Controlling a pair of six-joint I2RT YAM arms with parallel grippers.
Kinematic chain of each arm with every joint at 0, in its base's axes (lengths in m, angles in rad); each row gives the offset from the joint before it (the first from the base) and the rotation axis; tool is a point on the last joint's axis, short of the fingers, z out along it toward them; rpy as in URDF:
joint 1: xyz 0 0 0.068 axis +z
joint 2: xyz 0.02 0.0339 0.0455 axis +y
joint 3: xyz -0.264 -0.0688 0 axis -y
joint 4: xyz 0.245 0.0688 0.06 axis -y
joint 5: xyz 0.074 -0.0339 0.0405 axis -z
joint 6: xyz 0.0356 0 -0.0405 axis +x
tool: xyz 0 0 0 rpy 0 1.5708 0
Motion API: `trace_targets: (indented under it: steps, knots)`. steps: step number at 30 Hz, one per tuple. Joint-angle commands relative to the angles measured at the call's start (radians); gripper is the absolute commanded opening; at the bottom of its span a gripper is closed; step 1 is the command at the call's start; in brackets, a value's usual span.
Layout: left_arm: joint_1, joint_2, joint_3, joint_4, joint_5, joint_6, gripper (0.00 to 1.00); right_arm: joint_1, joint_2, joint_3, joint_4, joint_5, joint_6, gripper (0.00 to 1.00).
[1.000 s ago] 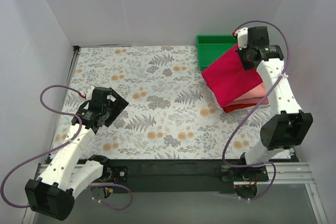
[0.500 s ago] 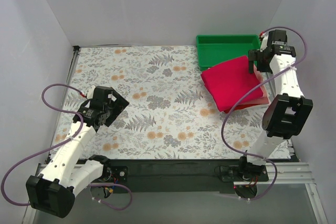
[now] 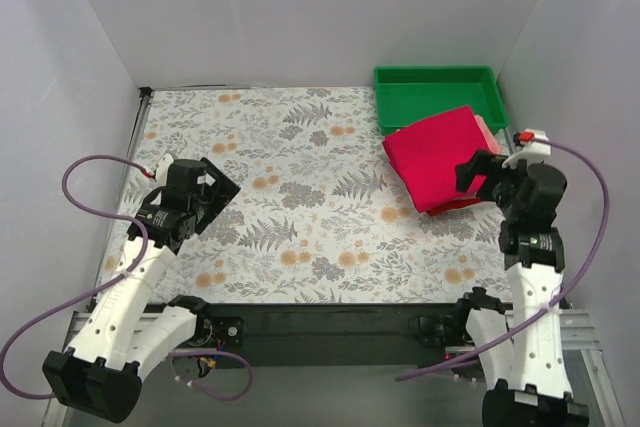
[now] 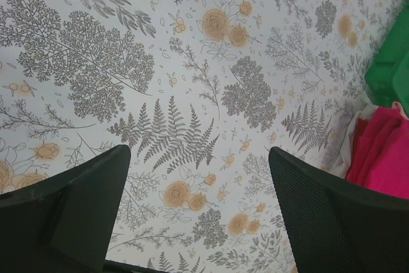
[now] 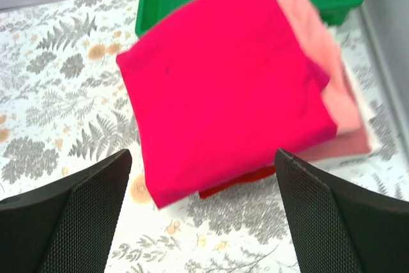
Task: Fold and stack the t-shirts
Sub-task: Reset both grippers
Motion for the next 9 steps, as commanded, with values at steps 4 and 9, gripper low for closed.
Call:
trace_targets:
  steps: [4, 9]
  knots:
    - [-0.003, -0.061, -0.008, -0.001, -0.066, -0.006, 0.90, 0.001, -0.236, -0.292, 0.138, -0.040, 0.091, 0.98]
    - [-0.001, -0.078, -0.036, 0.015, -0.100, -0.022, 0.94, 0.001, -0.369, -0.388, 0.137, 0.010, 0.103, 0.98]
